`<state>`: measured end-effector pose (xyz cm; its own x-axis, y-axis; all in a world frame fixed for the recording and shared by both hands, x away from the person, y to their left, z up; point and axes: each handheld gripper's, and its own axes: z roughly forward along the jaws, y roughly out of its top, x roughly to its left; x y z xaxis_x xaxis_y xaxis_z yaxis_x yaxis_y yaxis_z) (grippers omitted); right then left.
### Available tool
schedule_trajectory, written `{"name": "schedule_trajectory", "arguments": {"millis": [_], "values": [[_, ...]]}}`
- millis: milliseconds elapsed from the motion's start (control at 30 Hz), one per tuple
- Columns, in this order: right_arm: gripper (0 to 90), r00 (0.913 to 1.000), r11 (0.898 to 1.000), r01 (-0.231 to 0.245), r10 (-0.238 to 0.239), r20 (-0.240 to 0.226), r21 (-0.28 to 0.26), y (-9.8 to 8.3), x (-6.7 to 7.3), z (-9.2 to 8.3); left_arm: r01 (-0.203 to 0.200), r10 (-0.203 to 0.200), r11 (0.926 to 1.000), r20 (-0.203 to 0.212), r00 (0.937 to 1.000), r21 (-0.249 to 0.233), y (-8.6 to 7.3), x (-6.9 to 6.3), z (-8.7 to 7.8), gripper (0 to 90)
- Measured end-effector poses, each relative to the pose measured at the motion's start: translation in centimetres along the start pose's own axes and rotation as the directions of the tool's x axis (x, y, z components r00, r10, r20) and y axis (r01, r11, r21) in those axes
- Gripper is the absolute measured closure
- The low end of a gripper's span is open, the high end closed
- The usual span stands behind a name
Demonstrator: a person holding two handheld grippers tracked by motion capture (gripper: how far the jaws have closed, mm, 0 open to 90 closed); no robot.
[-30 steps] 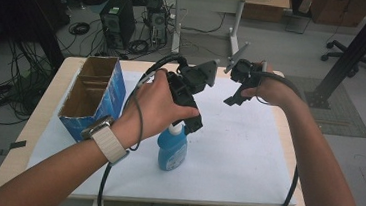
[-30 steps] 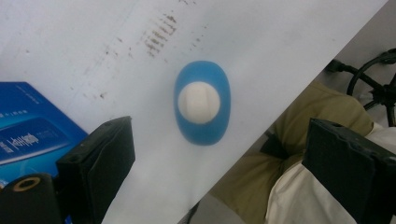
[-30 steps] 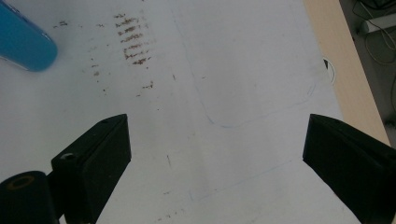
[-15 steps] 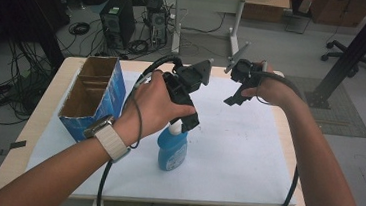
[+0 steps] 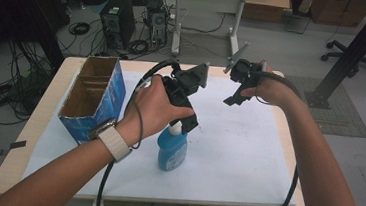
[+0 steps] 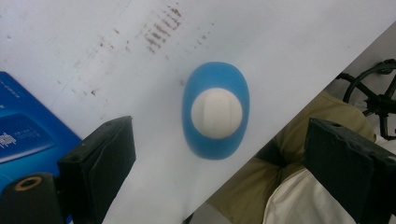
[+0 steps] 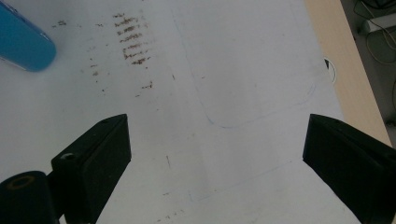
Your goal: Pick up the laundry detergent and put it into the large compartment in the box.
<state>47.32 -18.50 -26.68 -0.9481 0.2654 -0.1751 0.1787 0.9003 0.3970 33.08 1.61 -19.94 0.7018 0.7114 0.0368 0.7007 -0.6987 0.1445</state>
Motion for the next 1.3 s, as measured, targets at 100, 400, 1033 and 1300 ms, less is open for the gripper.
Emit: {"name": "schedule_trajectory", "arguments": {"millis": [100,400,1033,1300], "values": [[7.9,1.0000,1.000,0.002,-0.002,-0.002,-0.001,0.0,0.0,0.1,0.002,-0.002,1.0000,0.014,0.9999,0.004,0.0,0.1,0.5,10.1],[7.9,1.0000,1.000,-0.001,0.001,-0.001,0.000,-0.1,-0.1,0.1,-0.004,0.004,1.0000,0.025,0.9997,0.002,0.1,0.2,1.6,10.1],[7.8,1.0000,1.000,0.000,0.000,-0.002,0.003,-0.1,-0.1,0.2,0.009,-0.009,1.0000,0.037,0.9993,-0.001,0.1,0.4,3.6,10.1],[7.9,1.0000,1.000,-0.001,0.001,-0.003,0.005,0.0,-0.2,0.3,0.007,-0.007,1.0000,0.039,0.9992,-0.003,-0.2,0.5,4.4,9.9]]}}
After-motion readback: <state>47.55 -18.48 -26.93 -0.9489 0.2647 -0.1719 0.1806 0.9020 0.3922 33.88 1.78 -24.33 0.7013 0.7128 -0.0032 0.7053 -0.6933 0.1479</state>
